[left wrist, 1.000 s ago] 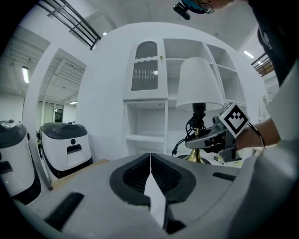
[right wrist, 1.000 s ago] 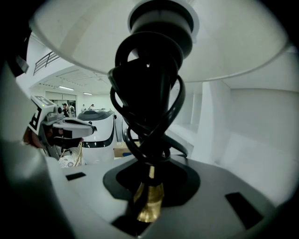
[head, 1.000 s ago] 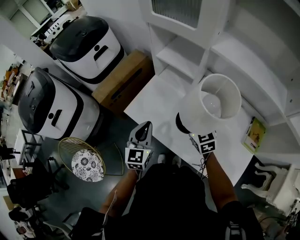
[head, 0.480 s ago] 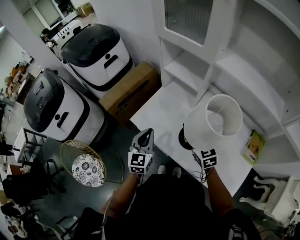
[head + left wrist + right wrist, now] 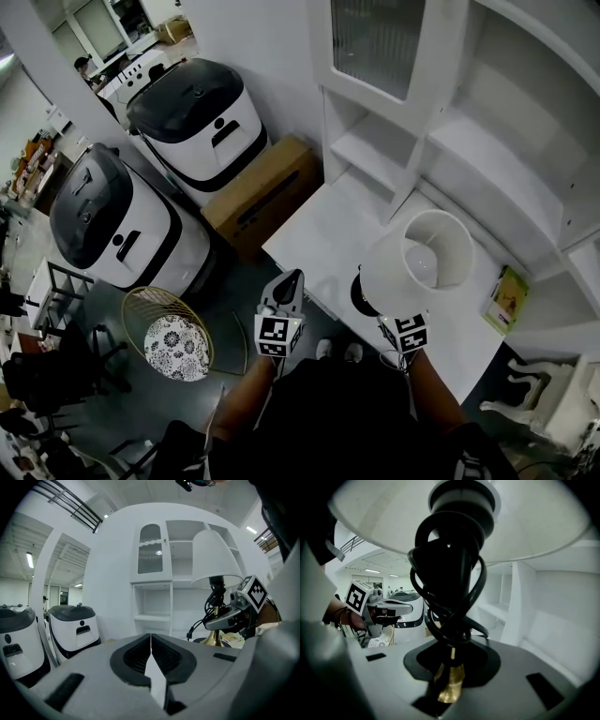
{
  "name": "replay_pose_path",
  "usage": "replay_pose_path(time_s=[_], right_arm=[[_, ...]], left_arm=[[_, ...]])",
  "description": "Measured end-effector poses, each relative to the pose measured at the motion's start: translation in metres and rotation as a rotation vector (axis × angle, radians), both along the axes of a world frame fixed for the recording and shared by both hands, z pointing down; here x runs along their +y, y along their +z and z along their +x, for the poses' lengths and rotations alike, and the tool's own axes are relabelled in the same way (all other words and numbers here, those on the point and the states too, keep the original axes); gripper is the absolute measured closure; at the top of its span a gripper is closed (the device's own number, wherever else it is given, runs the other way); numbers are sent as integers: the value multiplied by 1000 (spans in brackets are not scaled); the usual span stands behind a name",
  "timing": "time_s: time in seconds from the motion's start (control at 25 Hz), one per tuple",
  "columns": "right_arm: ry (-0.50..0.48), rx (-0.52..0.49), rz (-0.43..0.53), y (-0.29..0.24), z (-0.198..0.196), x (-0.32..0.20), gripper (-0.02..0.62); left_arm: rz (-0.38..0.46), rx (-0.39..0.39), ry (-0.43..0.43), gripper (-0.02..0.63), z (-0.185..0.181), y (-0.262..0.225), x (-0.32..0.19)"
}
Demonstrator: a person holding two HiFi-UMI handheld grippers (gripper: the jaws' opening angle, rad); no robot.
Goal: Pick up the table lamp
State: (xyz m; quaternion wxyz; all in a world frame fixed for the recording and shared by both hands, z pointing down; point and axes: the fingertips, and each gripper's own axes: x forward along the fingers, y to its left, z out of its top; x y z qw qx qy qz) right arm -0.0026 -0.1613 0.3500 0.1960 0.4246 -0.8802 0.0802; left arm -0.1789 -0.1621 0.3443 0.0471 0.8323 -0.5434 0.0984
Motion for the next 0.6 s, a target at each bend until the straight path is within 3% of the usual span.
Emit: replay_pose_path(time_s=[0.6], right_arm=[[10,-13,0,-9,7,23,502]], left_arm=[[20,4,15,588,12,-5,10]])
